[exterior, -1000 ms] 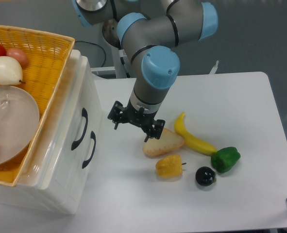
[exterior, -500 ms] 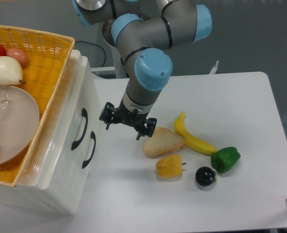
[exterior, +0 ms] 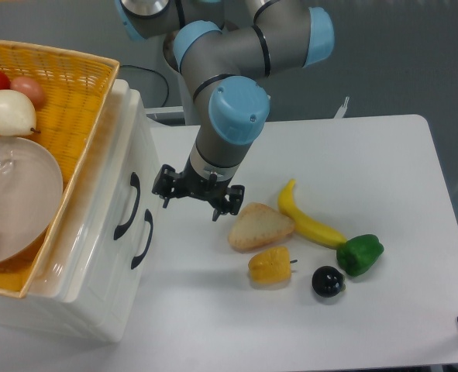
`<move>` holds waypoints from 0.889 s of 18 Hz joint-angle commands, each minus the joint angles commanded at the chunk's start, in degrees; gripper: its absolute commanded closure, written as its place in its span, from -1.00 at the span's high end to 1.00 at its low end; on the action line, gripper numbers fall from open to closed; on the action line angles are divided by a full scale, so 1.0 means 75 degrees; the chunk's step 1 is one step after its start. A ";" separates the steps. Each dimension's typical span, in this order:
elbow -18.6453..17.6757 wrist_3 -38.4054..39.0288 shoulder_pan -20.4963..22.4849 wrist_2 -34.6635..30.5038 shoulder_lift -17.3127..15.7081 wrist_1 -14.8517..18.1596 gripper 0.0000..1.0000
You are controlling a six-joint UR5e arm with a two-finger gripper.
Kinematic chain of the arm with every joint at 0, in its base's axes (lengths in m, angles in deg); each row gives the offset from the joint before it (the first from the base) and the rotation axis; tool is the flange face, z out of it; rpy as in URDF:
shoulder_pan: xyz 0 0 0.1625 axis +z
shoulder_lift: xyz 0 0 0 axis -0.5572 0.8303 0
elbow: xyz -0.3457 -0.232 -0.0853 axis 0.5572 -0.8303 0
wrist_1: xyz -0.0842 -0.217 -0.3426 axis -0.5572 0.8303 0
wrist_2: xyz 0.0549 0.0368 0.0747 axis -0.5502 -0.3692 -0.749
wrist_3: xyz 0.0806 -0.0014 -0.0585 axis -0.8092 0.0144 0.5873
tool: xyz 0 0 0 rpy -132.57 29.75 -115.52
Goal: Slide the top white drawer open
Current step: 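Lower the gripper to the black handle of the upper drawer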
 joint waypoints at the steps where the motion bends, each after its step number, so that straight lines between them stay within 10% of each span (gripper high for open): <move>1: 0.0012 0.0012 0.0000 0.0095 0.0000 0.0105 1.00; 16: 0.0141 0.0141 -0.0105 0.0412 0.0023 0.0434 1.00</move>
